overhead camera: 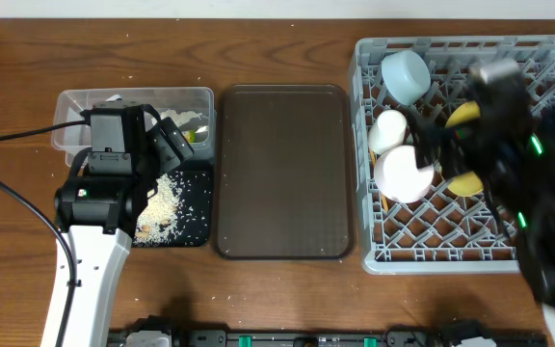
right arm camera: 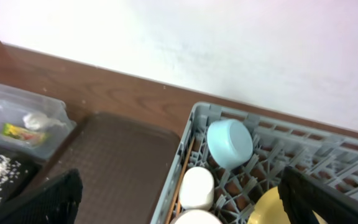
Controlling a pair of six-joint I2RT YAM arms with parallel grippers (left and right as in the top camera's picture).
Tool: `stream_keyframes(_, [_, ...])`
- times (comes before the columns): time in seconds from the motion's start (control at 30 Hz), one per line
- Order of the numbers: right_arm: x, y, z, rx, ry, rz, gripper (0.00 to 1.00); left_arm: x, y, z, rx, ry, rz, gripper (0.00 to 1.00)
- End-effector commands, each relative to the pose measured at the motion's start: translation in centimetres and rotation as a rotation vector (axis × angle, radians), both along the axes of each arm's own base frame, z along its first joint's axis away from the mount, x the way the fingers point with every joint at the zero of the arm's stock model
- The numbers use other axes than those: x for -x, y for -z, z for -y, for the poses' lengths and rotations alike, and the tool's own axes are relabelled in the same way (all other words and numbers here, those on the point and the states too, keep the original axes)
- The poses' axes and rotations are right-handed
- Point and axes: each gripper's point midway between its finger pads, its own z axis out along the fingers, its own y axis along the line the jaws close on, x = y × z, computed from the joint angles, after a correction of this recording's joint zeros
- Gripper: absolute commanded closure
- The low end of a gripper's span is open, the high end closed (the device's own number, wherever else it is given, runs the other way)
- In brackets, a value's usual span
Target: Sort waste into correct bins and load items into the dishwasher rack
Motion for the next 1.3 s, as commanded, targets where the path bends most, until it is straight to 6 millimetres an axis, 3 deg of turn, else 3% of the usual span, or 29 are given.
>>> stream_keyframes(0.0, [2.7, 1.8, 0.6, 0.001, 0.004, 0.006, 0.01, -0.1, -0.6, -0.2, -0.007, -0.003, 0.016, 0.04])
stream_keyframes(0.23, [7.9, 5.2, 1.8, -0.032, 0.011, 0.17, 0.01, -0.1, -0.6, -0.2, -0.007, -0.003, 0.016, 0.05])
stream_keyframes(0.47, [9.9, 7.9, 2.3, -0.08, 0.014, 0.383, 0.01, -0.1, -0.6, -0.2, -0.007, -0.003, 0.016, 0.05])
stream_keyframes(0.73, [8.0, 11.4, 2.6, -0.104, 0.047, 0.479, 0.01, -0.1, -0.6, -0.2, -0.007, -0.003, 0.016, 0.04])
stream_keyframes(1.27, [5.0, 18.0, 4.7, -0.111, 0.156, 0.45, 0.01, -0.1, -0.6, -0.2, -0.007, -0.003, 0.016, 0.05])
